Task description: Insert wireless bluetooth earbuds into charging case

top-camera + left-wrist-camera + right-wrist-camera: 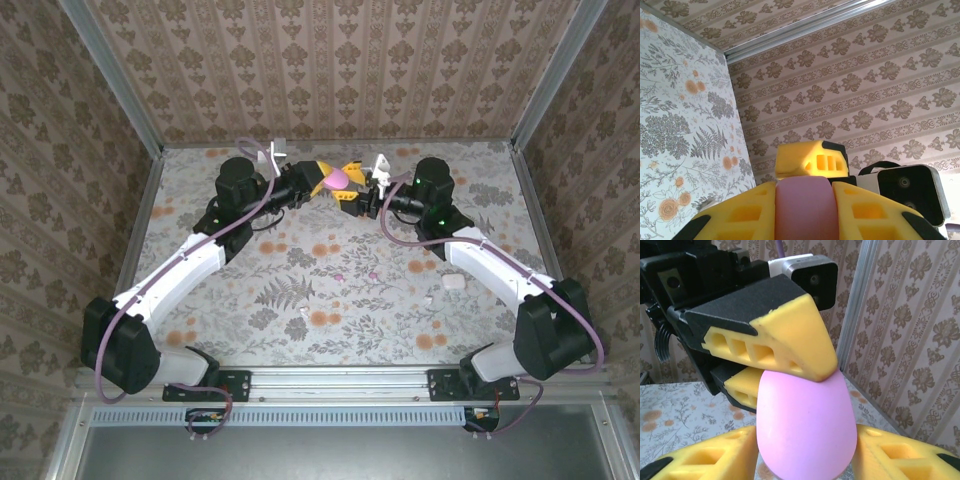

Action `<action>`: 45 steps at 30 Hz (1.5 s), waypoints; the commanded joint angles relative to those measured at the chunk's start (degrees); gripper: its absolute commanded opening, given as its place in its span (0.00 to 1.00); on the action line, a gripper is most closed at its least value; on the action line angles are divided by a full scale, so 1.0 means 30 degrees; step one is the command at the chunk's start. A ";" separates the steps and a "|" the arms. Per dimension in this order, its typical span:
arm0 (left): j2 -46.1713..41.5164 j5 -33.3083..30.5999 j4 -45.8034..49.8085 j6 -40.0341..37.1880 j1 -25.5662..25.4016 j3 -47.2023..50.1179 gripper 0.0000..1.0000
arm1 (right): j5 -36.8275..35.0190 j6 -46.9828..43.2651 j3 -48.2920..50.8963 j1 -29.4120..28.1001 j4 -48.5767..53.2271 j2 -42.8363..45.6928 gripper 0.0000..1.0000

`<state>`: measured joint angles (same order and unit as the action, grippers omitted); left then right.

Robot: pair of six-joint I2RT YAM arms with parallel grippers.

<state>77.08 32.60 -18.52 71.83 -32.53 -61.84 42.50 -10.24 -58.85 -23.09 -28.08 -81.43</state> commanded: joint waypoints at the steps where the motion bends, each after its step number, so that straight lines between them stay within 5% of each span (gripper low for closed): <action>1: -0.0352 0.0286 -0.0725 0.0028 0.0005 -0.0219 0.12 | 0.0235 0.0178 -0.0301 0.0073 -0.0581 0.0056 0.53; 5: -0.0382 0.0198 -0.0734 0.0048 0.0012 -0.0158 0.12 | -0.0375 0.0412 0.0173 0.0053 -0.1259 0.0400 0.56; 15: -0.0257 0.0090 -0.0981 0.0171 0.0063 -0.0185 0.12 | -0.0161 0.0873 0.0310 0.0133 -0.1276 0.0424 0.43; 19: -0.0322 -0.0031 -0.0498 -0.0508 0.0093 -0.0124 0.25 | 0.0413 0.1590 0.0022 0.0248 -0.0856 0.0424 0.37; 23: -0.0627 -0.0169 0.0728 -0.3326 0.0221 -0.0327 0.66 | 0.1484 0.2571 -0.1064 0.0572 0.1718 0.0424 0.37; 26: -0.1284 -0.0326 0.1660 -0.6797 0.0526 -0.0181 0.77 | 0.3020 0.3130 -0.1546 0.0847 0.3155 0.0409 0.36; 33: -0.3613 0.1854 0.1766 -1.8416 0.0811 0.2217 0.77 | 0.6552 0.3654 -0.2475 0.1461 0.5423 0.0196 0.35; 36: -0.3987 0.3265 0.1842 -2.1286 0.0932 0.3009 0.72 | 0.7651 0.3193 -0.3026 0.1538 0.6289 -0.0064 0.35; 45: -0.2703 0.6801 -0.0484 -1.9980 0.0966 0.2725 0.69 | 0.8657 0.2330 -0.3674 0.1516 0.7278 -0.0508 0.36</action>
<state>68.58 47.62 -14.59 12.58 -29.89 -53.06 65.21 -1.74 -68.23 -18.61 -7.84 -82.15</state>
